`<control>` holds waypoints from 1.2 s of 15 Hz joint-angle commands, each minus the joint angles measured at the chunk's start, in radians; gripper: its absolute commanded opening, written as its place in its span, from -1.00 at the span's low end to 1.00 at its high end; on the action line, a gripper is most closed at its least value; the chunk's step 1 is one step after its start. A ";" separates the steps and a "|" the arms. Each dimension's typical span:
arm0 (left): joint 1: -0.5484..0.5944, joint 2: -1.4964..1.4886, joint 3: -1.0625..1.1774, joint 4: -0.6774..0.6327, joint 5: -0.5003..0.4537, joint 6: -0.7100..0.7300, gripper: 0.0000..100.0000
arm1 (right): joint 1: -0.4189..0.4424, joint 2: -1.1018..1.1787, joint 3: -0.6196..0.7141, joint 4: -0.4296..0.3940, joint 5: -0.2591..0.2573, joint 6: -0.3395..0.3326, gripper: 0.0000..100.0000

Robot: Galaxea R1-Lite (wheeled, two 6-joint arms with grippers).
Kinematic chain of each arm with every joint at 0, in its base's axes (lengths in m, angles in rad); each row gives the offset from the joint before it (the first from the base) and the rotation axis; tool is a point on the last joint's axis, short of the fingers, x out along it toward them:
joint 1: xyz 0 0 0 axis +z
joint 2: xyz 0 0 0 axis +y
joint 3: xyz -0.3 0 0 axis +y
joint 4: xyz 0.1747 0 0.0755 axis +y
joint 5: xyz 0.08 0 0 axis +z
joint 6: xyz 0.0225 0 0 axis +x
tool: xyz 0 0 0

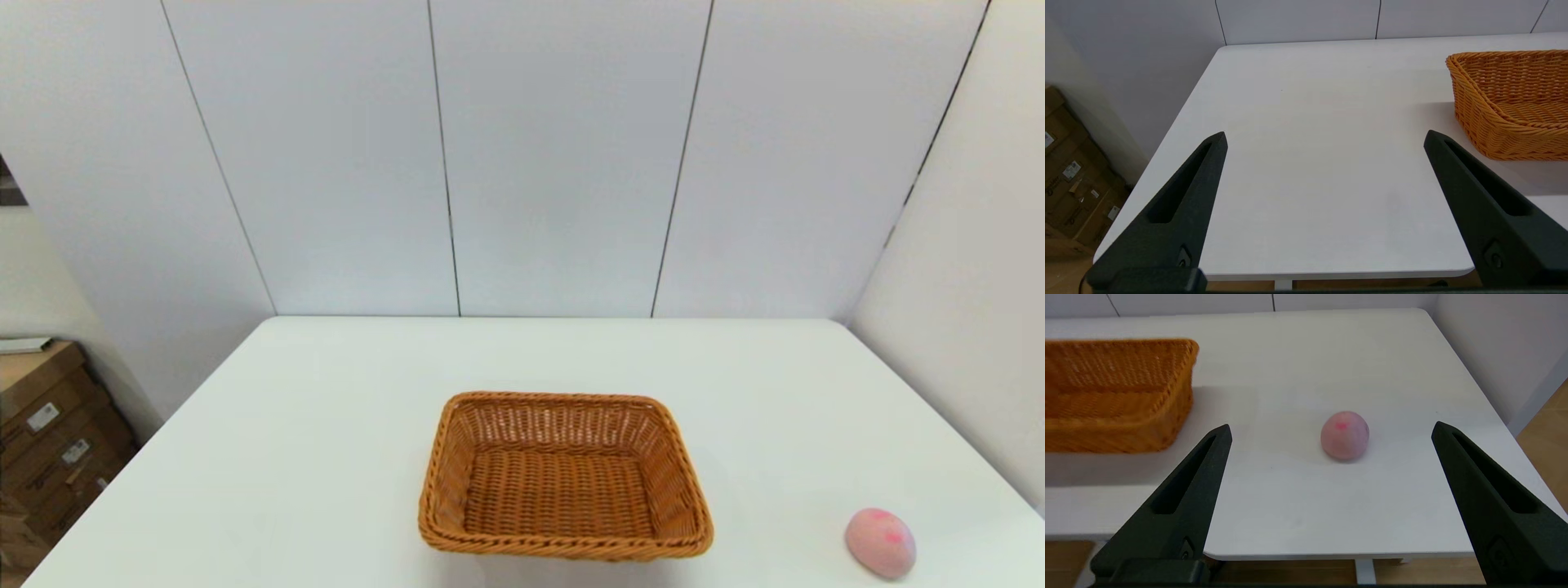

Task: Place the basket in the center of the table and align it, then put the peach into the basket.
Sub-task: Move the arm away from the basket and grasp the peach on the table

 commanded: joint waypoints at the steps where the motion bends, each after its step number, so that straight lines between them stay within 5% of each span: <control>1: 0.000 -0.009 0.001 0.002 0.003 -0.009 1.00 | -0.011 0.694 -0.382 0.028 -0.038 0.050 1.00; 3: 0.000 -0.009 0.001 0.000 0.011 -0.026 1.00 | -0.002 0.875 -0.481 0.111 -0.111 0.042 1.00; 7: 0.000 -0.009 0.001 0.000 0.012 -0.036 1.00 | 0.000 1.103 -0.551 0.182 -0.113 0.037 1.00; 15: 0.000 -0.009 0.001 0.000 0.011 -0.033 1.00 | -0.009 1.482 -0.522 0.114 -0.117 0.090 1.00; 18: 0.000 -0.009 0.001 0.000 0.011 -0.033 1.00 | -0.017 1.616 -0.474 -0.018 -0.119 0.093 1.00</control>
